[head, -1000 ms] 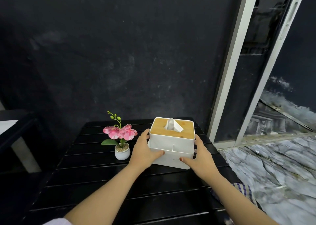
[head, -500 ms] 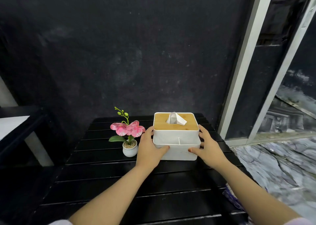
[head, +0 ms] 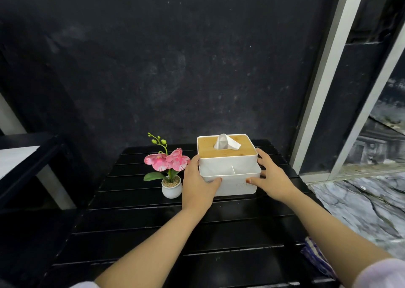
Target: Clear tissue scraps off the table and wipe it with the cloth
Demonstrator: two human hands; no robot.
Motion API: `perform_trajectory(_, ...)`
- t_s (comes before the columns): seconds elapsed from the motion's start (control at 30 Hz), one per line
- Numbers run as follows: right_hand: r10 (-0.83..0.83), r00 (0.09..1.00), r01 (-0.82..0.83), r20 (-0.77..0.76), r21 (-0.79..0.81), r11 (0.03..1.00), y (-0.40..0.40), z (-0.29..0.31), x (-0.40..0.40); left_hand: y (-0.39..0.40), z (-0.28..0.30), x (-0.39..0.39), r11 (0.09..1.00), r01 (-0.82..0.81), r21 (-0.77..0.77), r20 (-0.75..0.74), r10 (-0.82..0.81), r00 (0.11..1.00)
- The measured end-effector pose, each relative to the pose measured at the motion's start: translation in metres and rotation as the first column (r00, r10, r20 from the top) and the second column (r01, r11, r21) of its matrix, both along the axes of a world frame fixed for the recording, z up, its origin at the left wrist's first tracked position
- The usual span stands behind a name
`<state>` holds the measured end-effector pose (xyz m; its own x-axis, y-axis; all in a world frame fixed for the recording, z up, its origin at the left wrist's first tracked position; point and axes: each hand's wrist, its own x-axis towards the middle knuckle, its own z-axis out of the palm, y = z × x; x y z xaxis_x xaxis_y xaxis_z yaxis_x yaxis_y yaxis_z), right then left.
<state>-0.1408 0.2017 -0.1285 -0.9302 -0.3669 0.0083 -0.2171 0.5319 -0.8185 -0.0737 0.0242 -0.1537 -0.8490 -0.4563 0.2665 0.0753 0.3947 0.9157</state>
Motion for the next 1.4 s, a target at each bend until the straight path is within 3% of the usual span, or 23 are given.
perform_trajectory(1.17, 0.005, 1.0, -0.005, -0.001, 0.026, 1.0, 0.001, -0.008, -0.005, 0.003, 0.004, 0.009, 0.999, -0.015, -0.038, 0.046, 0.017, 0.999)
perform_trajectory(1.4, -0.137, 0.99, 0.136, 0.007, 0.082, 0.987, 0.022, -0.01, 0.017, -0.009, 0.006, 0.058, 0.99, -0.01, -0.143, 0.073, 0.021, 0.997)
